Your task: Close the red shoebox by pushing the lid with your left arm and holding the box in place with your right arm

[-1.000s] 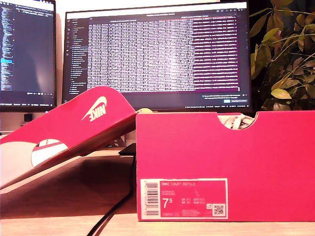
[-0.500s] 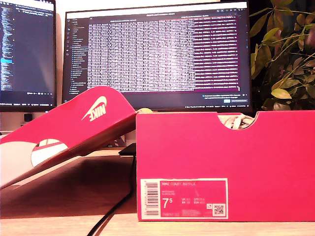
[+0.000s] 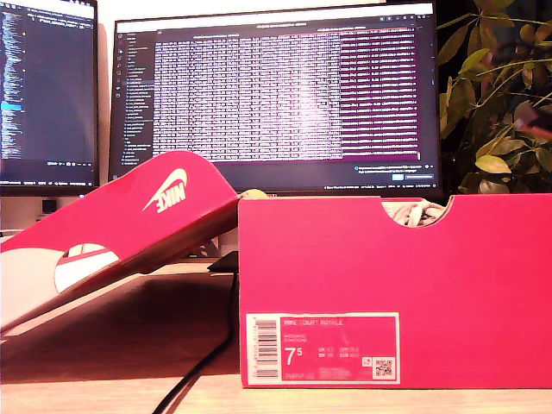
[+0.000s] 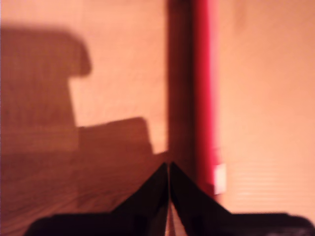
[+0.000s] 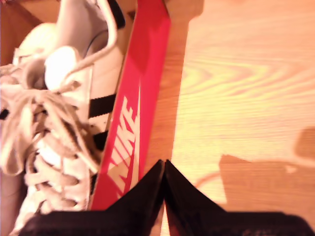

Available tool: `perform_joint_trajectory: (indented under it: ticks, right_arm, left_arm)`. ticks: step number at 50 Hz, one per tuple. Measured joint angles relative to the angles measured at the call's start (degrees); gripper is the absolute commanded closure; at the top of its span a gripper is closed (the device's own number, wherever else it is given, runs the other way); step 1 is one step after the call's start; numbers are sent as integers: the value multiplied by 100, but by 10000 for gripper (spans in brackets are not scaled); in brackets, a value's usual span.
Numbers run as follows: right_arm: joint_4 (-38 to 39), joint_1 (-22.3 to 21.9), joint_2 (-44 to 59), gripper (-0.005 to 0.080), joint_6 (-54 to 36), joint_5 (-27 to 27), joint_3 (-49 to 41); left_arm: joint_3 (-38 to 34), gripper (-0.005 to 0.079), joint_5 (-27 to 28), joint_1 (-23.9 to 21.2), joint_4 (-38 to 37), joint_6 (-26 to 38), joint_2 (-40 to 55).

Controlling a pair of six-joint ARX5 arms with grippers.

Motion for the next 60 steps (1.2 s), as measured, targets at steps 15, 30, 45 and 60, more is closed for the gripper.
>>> perform_joint_trajectory:
  ticks: [15, 30, 45, 60]
  right_arm:
    - [205, 15, 483, 764, 0, -393, 0]
    - [695, 544, 994, 764, 142, -442, 0]
    - [905, 800, 1082, 764, 162, -334, 0]
    - [929, 798, 1086, 764, 173, -310, 0]
  left_arm:
    - [2, 761, 481, 0, 7, 35, 424]
    - [2, 761, 772, 0, 28, 35, 485]
    - [52, 761, 1106, 61, 125, 20, 485]
    - [509, 761, 1521, 120, -293, 20, 487]
